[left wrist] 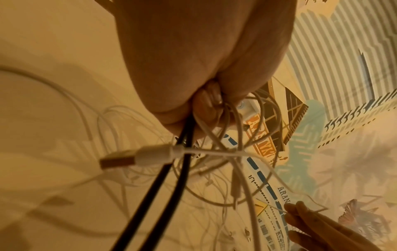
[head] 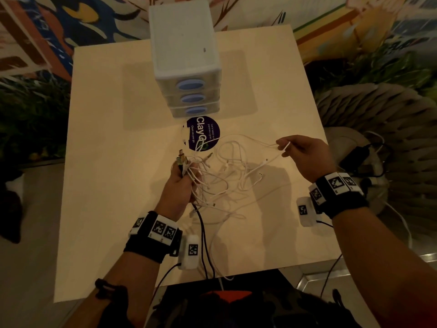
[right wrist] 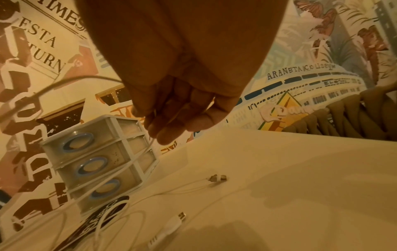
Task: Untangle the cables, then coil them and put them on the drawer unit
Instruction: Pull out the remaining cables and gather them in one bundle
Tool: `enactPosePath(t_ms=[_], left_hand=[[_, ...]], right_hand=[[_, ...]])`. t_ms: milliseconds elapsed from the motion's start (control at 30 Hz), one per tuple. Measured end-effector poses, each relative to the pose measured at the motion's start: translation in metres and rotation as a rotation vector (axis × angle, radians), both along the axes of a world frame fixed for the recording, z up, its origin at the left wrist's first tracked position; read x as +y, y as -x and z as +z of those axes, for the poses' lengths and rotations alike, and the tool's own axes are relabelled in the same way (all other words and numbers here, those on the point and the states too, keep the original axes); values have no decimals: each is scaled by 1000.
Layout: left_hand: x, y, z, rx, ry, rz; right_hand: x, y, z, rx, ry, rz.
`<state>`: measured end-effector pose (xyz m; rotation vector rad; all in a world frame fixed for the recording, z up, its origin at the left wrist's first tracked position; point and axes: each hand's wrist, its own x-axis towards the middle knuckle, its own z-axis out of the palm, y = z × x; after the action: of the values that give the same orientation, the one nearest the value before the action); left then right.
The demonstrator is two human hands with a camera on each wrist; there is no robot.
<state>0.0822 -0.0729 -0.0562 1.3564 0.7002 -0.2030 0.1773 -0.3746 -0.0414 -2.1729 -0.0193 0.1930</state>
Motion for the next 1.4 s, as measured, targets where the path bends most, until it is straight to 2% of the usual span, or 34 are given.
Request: enactPosePath(t_ms=[100,233,400,600,667,800,867,967,1033,1100,1200,1300,1400], left_hand=[[0,-1,3,-10,17,47],[-1,-2,14,3,44,2],[-3,-1,16,-20,-167,-142],[-8,8,21,5,-269,-19],[-7,11,19,-12,-214,36],[-5,20,25,-53,31,98],[-4,24,30,-54,85,100],[-1,30,36,-46,139,100],[2,34,39,-35,193,90],[4,38,40,-25,234,67],[6,46,39,-11,212,14],[8,53,34,16,174,-3],[8,58,29,37,184,20]], right_hand=[[-4,4,2,38,-15,-39],[-5,11,-1,74,20,-8],[6,14,-6,156,0,17],[5,12,-14,183,23,-22],[1,11,-15,182,131,13],[2,14,-13,163,382,155],[6,17,-7,176,424,255],[9,21,-1,227,415,369],[8,19,-5,203,410,365],[5,14,-12,175,383,300],[-4,3,-27,305,182,160],[-8,-3,-39,434,34,99],[-1,-3,-40,448,-50,66]])
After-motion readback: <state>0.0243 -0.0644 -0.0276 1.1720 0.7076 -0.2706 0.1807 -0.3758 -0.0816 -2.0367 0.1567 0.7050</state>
